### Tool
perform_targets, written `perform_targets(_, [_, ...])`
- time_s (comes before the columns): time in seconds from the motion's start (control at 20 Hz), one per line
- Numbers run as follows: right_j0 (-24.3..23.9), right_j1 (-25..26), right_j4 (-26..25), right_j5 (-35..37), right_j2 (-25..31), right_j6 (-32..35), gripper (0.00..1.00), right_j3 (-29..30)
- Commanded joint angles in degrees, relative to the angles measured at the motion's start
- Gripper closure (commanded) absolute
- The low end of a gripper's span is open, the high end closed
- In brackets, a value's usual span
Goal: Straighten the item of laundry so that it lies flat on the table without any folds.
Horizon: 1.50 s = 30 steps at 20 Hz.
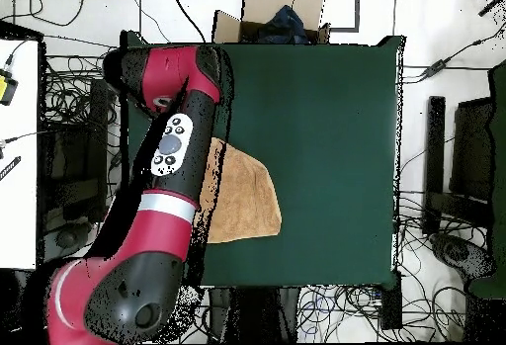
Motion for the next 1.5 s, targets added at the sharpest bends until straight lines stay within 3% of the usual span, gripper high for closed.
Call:
perform_targets(0.05, [-0.7, -2.7, -2.2, 2.4, 6.0, -2.9, 0.0, 11.0])
perform_targets(0.95, [0.8, -3.1, -1.2, -10.2, 9.5, -0.2, 0.0, 19.5])
perform_targets(1.5, [1.1, -1.3, 0.7, -16.5, 10.5, 3.5, 0.0, 18.9])
